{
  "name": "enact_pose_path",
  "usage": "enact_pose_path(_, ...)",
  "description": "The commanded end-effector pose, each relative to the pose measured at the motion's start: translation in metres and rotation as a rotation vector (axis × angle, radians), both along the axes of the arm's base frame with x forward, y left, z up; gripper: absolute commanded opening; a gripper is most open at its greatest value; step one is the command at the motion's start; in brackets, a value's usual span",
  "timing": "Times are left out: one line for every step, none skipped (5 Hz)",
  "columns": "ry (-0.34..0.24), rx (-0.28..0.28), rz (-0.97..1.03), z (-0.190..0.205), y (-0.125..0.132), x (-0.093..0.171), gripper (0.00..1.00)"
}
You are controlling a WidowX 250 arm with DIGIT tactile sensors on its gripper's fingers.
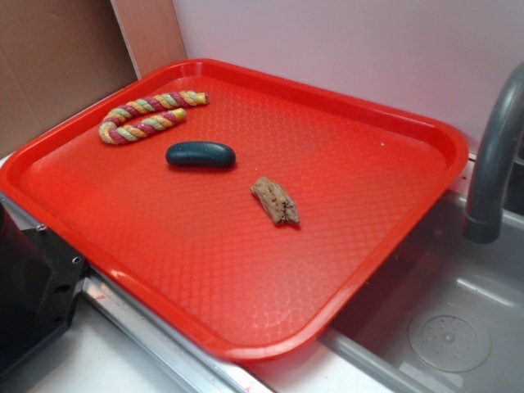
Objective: Grab the wood chip.
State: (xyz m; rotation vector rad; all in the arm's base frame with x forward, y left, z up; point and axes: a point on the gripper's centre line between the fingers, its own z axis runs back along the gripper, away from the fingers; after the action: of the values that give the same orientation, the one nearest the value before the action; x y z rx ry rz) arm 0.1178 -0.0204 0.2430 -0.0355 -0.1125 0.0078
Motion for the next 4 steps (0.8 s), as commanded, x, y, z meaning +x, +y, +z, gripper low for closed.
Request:
enact_pose_path(0.000,0.000,0.000,0.000,0.000,0.000,1.00)
enact_pose_path(0.003,0.006,-0.013,-0.001,0.000,0.003,1.00)
enact_pose_path(0.021,-0.088,0.098,-0.007,0.000,0.011,1.00)
enact_pose_path(0.068,-0.067,0.315,-0.018,-0.006,0.020,1.00)
